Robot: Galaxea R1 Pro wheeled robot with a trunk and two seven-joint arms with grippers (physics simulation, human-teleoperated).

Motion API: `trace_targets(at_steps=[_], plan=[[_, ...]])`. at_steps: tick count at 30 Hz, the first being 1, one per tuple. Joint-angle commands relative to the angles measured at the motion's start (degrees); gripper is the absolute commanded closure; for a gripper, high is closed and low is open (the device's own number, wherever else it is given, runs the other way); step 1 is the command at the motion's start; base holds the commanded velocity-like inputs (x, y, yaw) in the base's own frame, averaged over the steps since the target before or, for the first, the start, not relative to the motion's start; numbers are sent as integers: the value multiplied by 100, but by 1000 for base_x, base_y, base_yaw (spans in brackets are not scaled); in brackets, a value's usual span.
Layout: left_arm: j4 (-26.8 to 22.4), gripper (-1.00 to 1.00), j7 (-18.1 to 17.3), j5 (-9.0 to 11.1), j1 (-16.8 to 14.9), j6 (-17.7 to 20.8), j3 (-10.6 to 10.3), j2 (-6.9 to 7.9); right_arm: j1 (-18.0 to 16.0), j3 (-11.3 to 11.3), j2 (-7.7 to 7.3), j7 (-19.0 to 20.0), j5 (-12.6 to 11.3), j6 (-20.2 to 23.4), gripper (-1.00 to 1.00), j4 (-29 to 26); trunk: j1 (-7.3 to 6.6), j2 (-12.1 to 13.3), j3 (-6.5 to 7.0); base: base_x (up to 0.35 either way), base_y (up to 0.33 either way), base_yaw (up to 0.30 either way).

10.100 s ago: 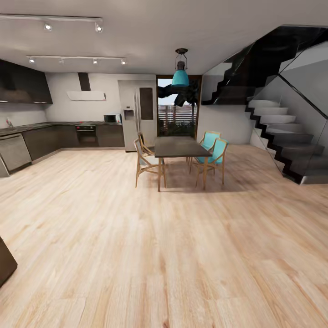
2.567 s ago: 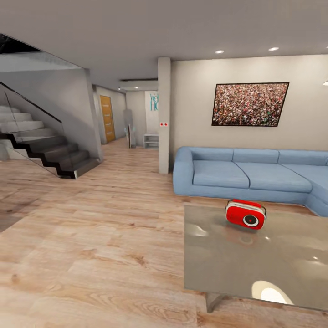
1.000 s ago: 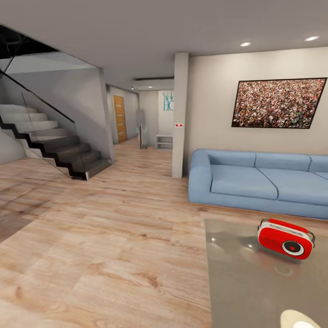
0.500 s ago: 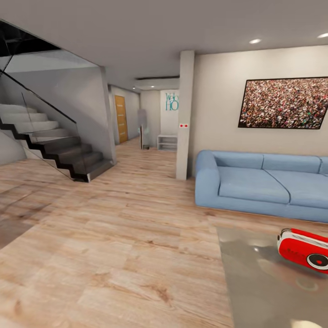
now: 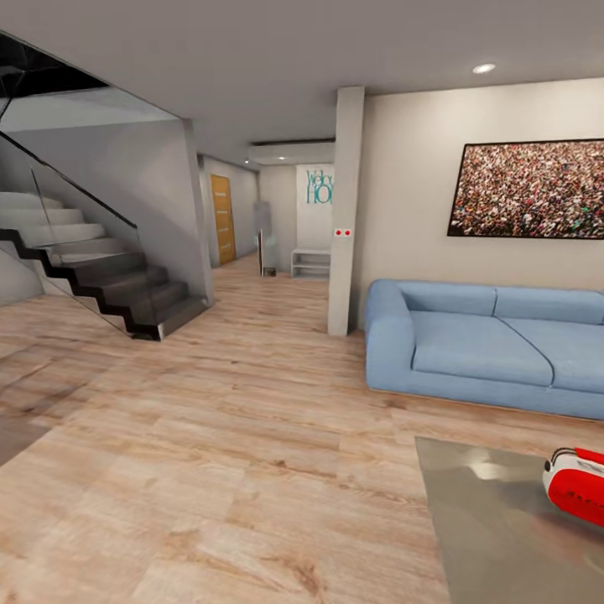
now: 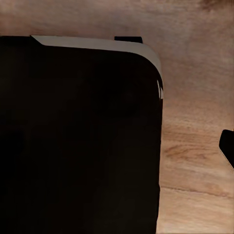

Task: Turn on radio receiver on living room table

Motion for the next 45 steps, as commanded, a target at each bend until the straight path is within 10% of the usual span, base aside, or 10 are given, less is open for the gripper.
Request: trace_targets(at_steps=[1,45], plan=[[0,-100,1,0,0,1,0,0,0,0,-1,0,0,0,-100,-1,0,0,0,321,74,0],[0,-100,9,1,0,-1,0,0,0,0,-1,-12,19,-11,-100,2,0,0,0,322,42,0]])
